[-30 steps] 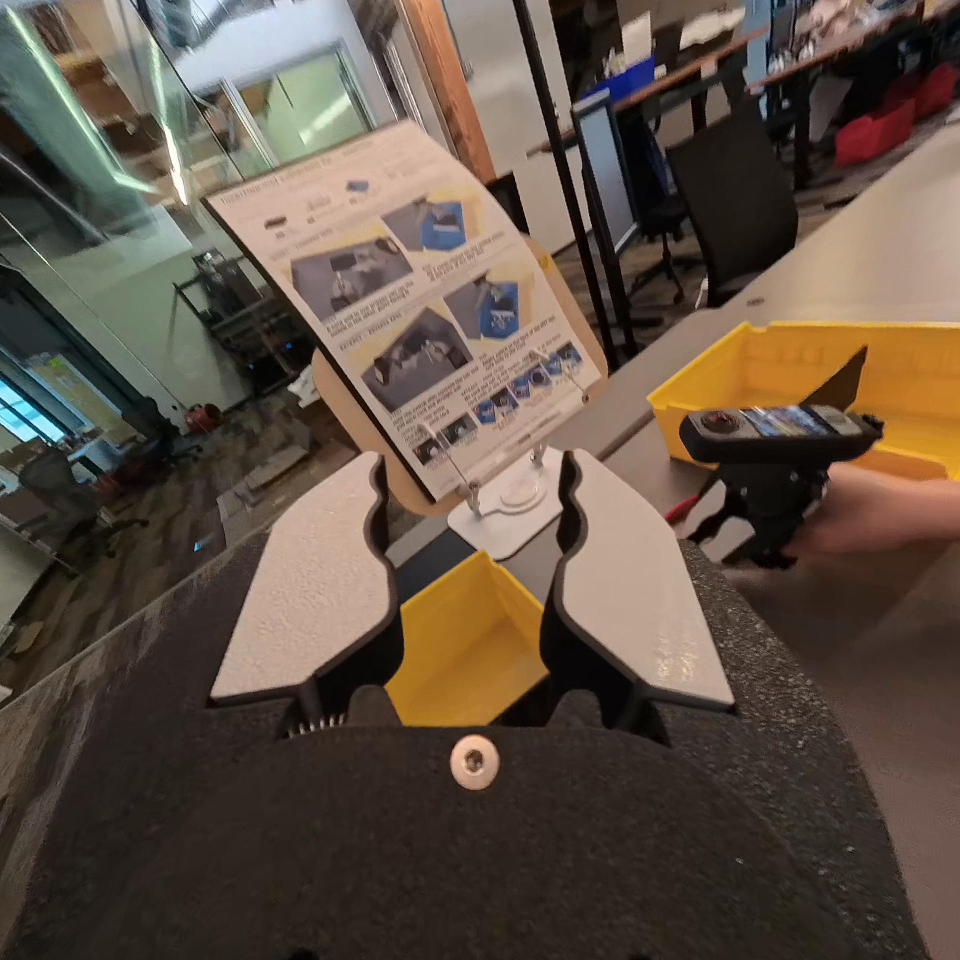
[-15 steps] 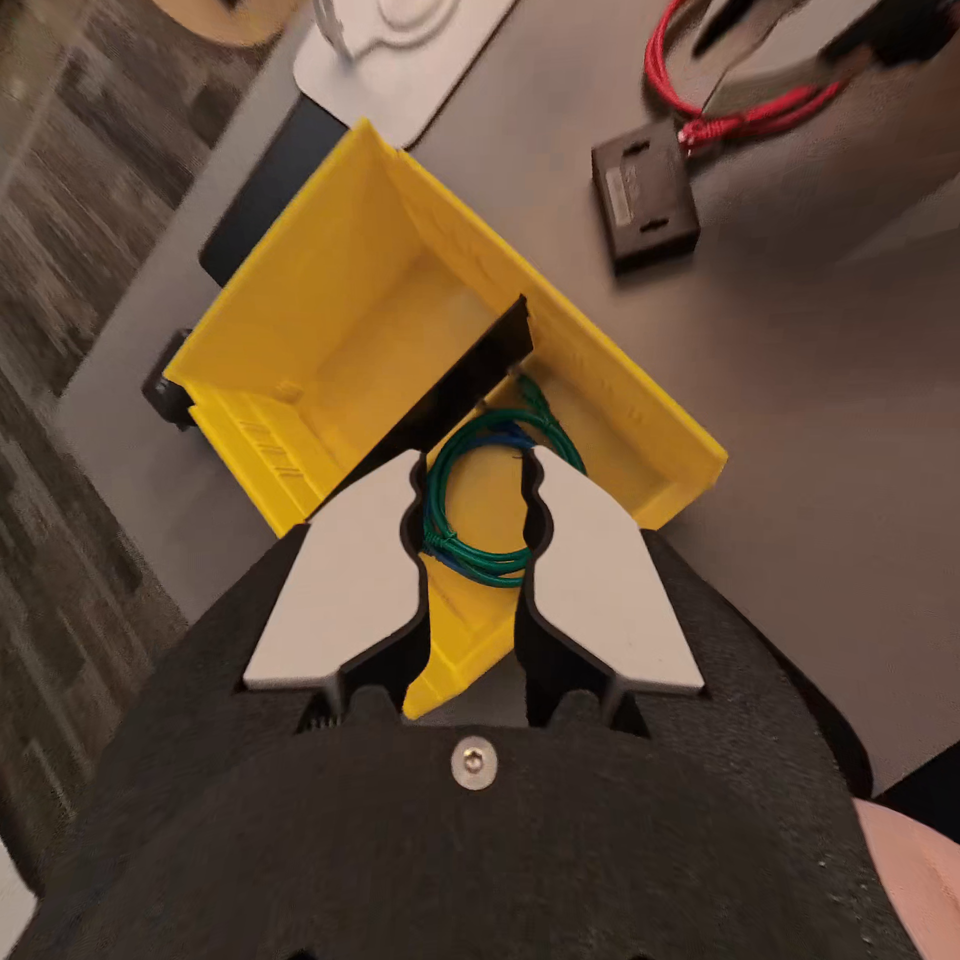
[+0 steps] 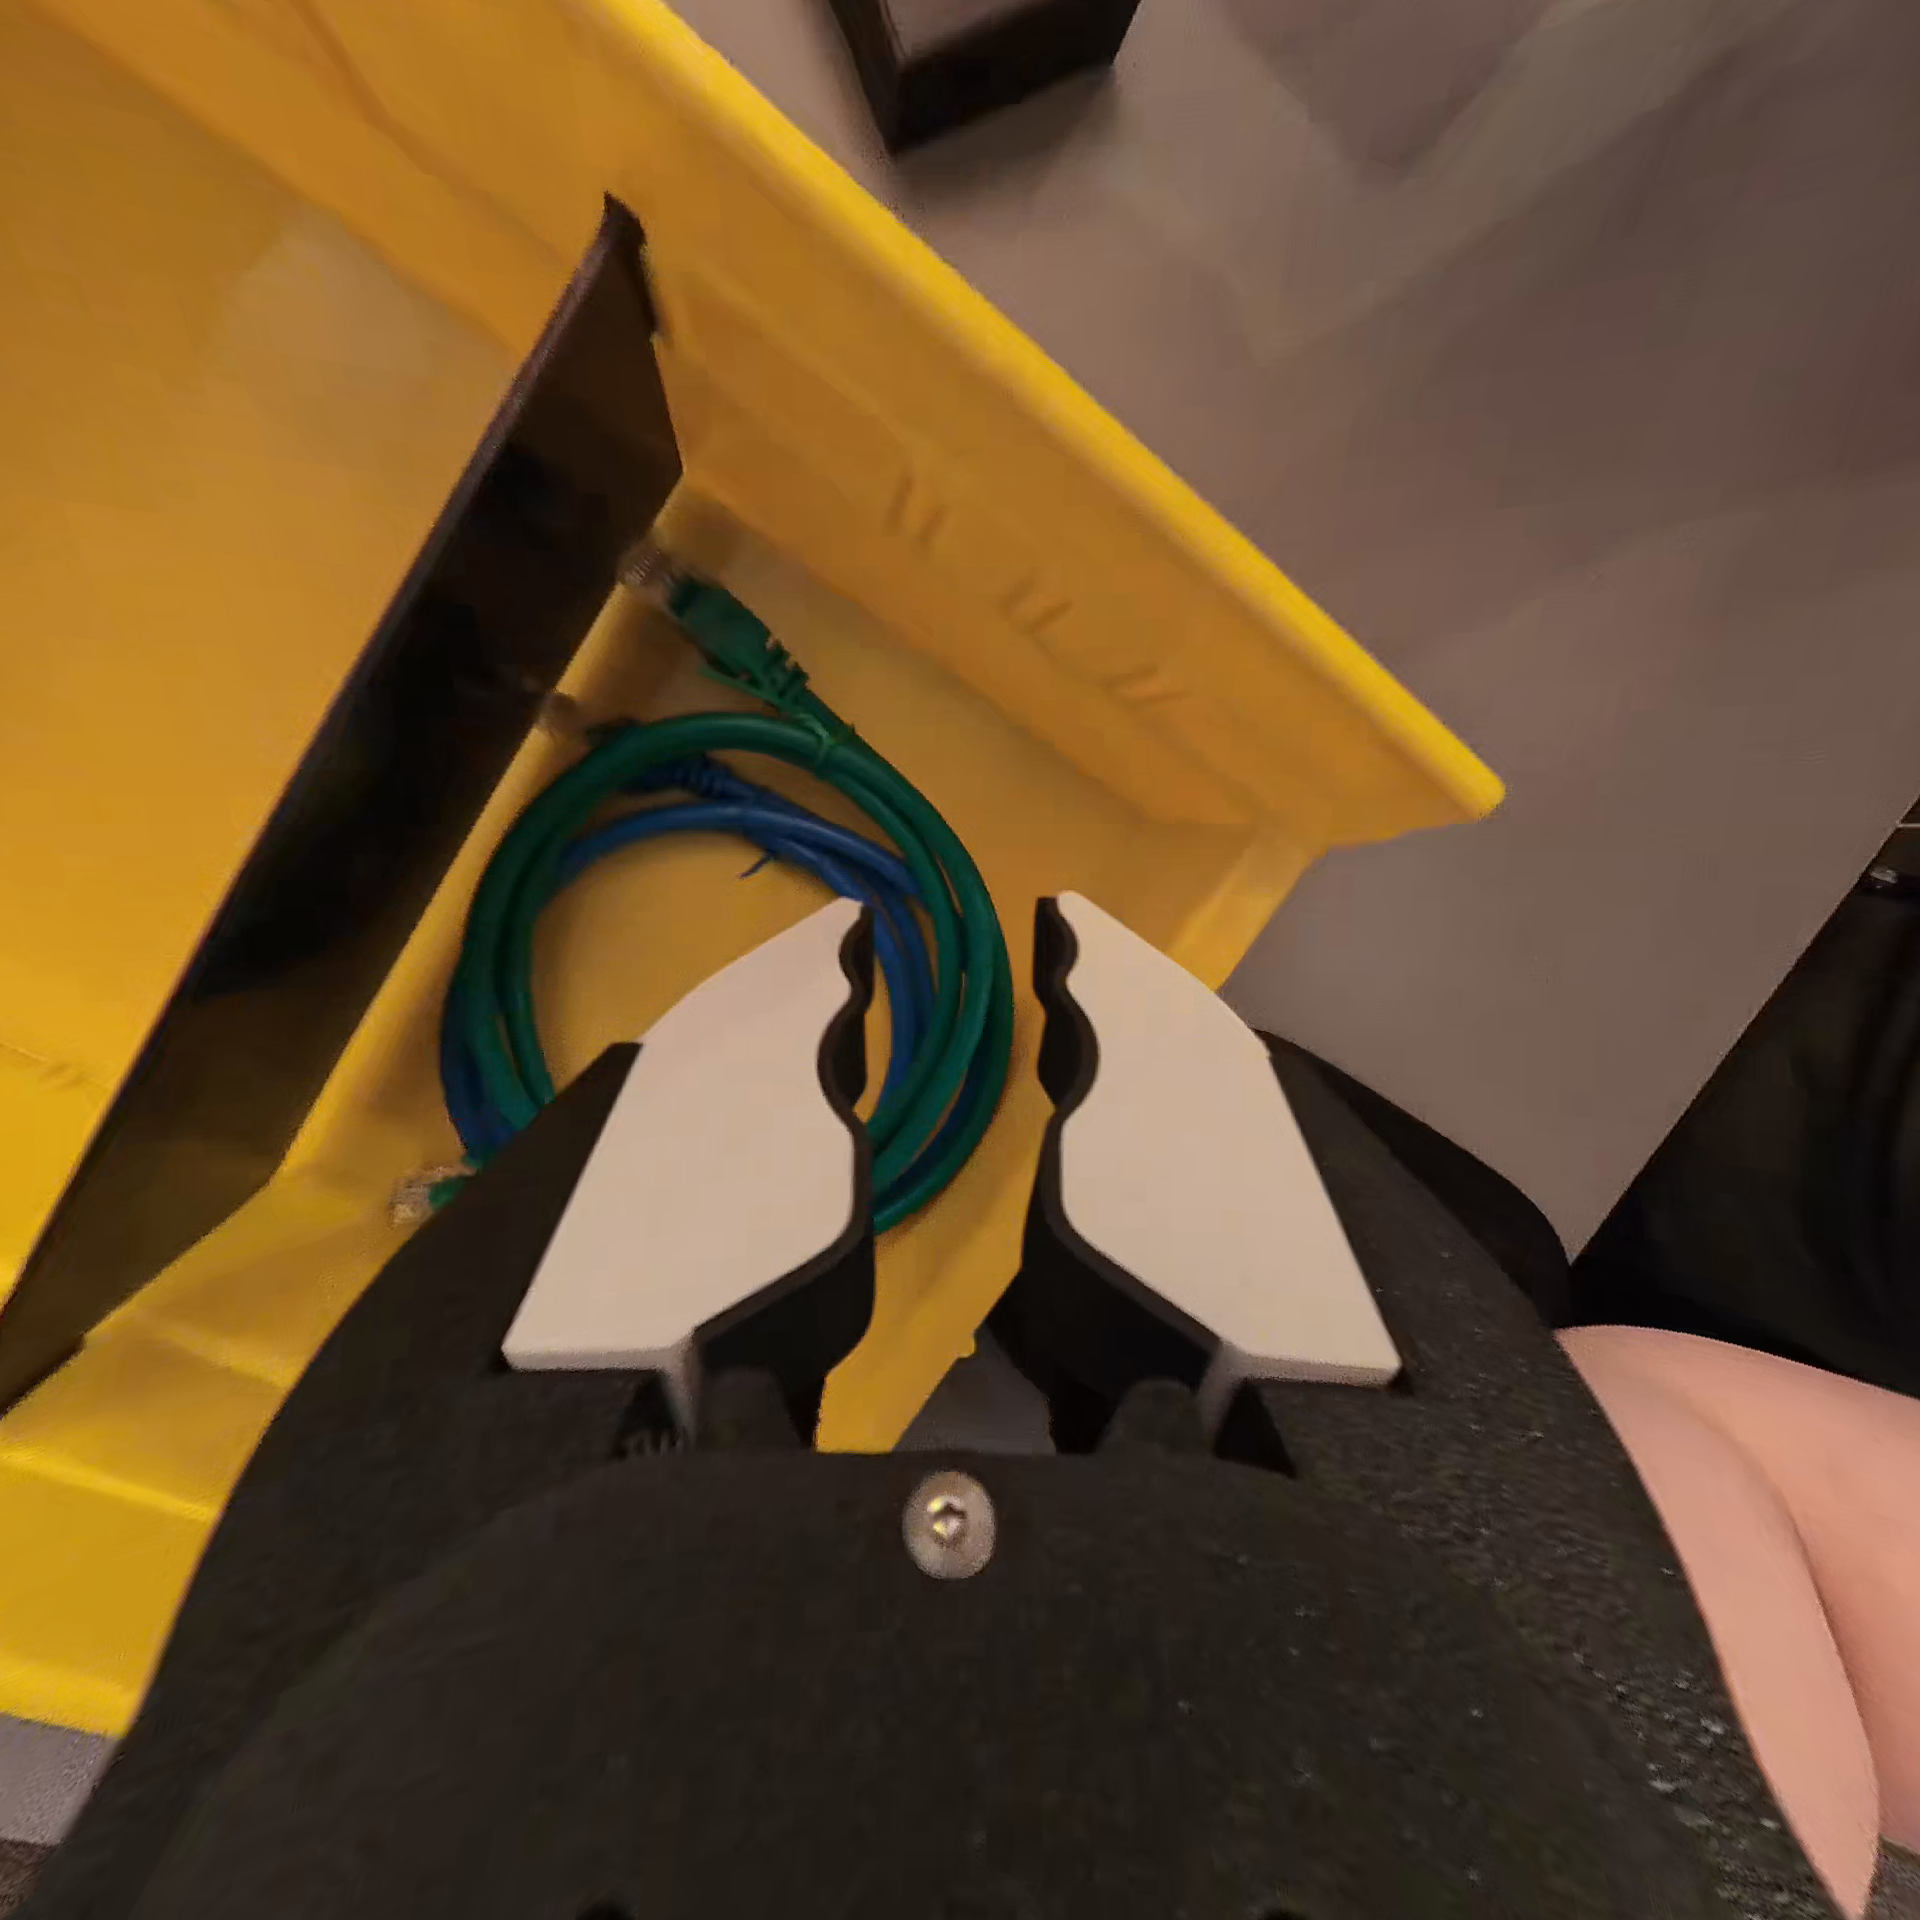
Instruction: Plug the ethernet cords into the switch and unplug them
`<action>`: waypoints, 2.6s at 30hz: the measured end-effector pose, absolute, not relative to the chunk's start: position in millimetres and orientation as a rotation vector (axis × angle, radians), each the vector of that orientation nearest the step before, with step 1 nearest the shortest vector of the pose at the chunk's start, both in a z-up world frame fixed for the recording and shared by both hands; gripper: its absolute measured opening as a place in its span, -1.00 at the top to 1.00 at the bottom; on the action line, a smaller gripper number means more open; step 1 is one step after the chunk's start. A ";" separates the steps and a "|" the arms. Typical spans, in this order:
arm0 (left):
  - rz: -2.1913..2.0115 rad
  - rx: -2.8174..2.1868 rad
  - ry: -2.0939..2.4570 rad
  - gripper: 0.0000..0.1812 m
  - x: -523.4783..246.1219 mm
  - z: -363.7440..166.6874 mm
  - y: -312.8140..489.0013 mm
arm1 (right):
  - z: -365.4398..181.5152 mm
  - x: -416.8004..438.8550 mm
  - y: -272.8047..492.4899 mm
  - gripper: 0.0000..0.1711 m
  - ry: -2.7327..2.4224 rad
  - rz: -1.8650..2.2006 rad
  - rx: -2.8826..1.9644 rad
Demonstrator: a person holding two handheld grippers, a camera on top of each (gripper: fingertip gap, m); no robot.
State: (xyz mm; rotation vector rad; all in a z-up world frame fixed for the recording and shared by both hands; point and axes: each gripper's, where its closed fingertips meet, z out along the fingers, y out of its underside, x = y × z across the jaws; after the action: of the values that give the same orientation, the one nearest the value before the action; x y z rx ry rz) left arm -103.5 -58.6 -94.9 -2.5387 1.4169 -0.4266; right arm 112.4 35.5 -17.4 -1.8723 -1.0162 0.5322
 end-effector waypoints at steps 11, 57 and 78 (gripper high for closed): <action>-0.215 -2.733 1.497 0.63 -120.4 -129.6 -65.4 | -1.2 117.3 31.1 0.70 -1.011 0.558 -1.840; -0.277 -2.270 1.299 0.93 -120.8 -26.5 -51.3 | -12.4 118.2 35.6 0.74 -1.037 0.553 -1.867; -0.369 -1.689 1.026 0.94 -54.4 99.7 -42.8 | 37.9 67.2 -21.2 0.72 -1.049 1.008 -1.572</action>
State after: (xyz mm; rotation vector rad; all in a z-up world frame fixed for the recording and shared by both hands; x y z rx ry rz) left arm -54.4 -42.8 99.7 -1.6890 1.0260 -0.3686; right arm 67.2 -21.2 37.9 -1.5721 -1.0487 1.0079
